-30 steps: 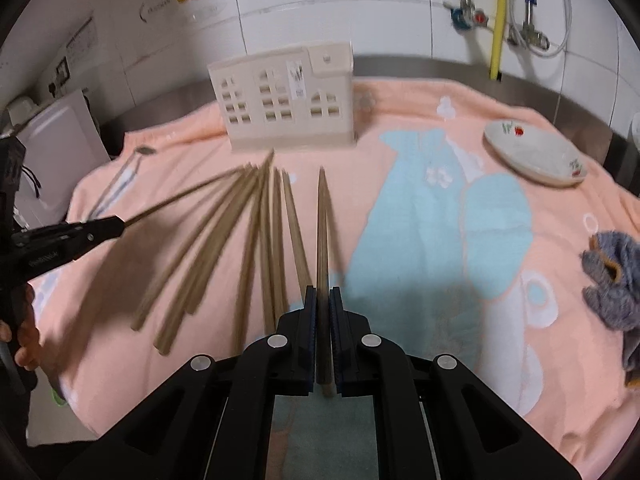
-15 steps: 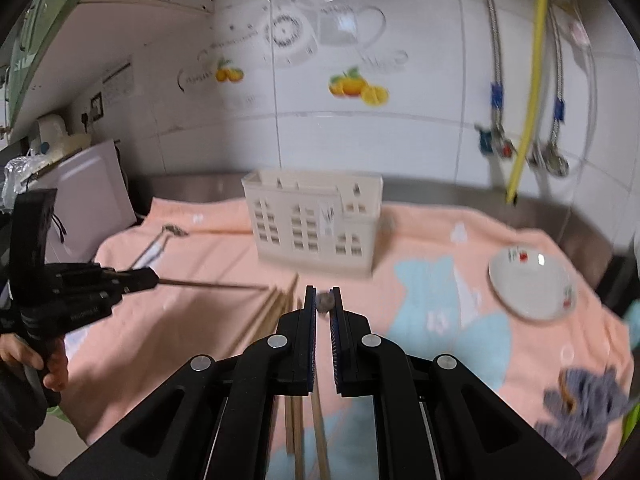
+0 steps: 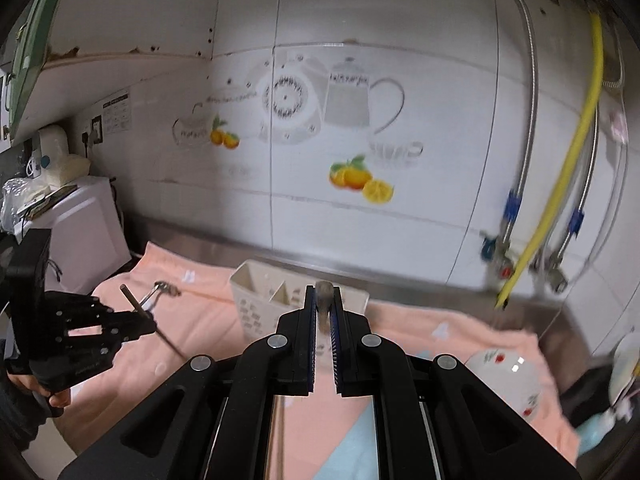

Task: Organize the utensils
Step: 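Lift the chopsticks upright with both grippers and carry them above the white holder, then lower the chopsticks into the holder and open both grippers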

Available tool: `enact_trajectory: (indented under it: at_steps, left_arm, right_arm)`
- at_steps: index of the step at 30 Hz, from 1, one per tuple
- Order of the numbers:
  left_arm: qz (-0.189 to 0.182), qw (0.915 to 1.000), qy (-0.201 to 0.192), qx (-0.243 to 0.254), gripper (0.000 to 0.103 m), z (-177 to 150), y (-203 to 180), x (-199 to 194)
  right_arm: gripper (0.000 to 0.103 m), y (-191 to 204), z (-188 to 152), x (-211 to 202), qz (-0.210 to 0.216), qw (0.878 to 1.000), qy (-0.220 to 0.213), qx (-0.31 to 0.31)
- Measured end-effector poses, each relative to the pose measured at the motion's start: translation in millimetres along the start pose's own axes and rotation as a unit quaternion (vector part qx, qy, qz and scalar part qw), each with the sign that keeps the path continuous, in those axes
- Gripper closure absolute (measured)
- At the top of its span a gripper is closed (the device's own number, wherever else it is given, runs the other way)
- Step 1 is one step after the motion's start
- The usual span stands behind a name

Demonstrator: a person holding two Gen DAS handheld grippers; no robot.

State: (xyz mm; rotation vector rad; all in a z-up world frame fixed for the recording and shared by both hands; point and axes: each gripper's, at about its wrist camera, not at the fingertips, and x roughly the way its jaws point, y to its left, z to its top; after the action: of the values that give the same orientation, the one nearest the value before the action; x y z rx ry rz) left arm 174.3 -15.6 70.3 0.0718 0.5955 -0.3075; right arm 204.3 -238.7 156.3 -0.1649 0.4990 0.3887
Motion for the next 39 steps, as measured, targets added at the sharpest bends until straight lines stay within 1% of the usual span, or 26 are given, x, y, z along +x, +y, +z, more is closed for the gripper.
enact_trajectory:
  at_steps: [3,6,14,18,22,27,29,31,32,39]
  left_arm:
    - [0.001,1.0000,-0.008,0.000,0.098,15.5,2.7,-6.8]
    - [0.001,0.9996,-0.028,0.006,0.098,33.9,2.7,-17.6]
    - [0.009,0.9955,-0.091,0.024,0.098,94.3,-3.6,-43.2]
    - [0.018,0.9924,-0.118,0.029,0.098,121.4,-3.8,-45.9]
    - [0.024,0.9905,-0.133,0.026,0.098,142.0,-1.5,-34.9]
    - [0.023,0.9921,-0.123,0.007,0.098,150.5,6.6,2.2]
    - [0.023,0.9938,-0.109,-0.006,0.098,147.4,13.1,21.4]
    - [0.015,0.9953,-0.094,-0.019,0.098,142.7,20.1,37.2]
    - [0.019,0.9960,-0.085,-0.019,0.098,139.2,21.9,45.7]
    - [0.016,0.9985,-0.038,-0.036,0.098,120.9,34.9,80.5]
  right_arm:
    - [0.097,-3.3,14.2,6.3,-0.014,1.000,0.000,-0.011]
    - [0.097,-6.0,23.1,14.1,-0.021,1.000,-0.002,-0.013]
    - [0.097,-19.7,45.8,40.8,-0.022,0.999,-0.018,0.021]
    - [0.097,-25.4,52.2,55.9,-0.020,0.999,-0.025,0.038]
    - [0.097,-30.2,45.8,80.6,-0.020,0.999,-0.010,0.046]
    - [0.097,-32.6,26.1,109.1,-0.019,0.998,0.022,0.047]
    - [0.097,-32.9,18.2,117.0,-0.018,0.998,0.035,0.043]
    - [0.097,-34.2,13.2,121.9,-0.019,0.998,0.044,0.041]
    - [0.097,-35.4,11.0,123.2,-0.019,0.998,0.047,0.042]
    - [0.096,-42.2,-2.0,131.2,-0.017,0.997,0.063,0.051]
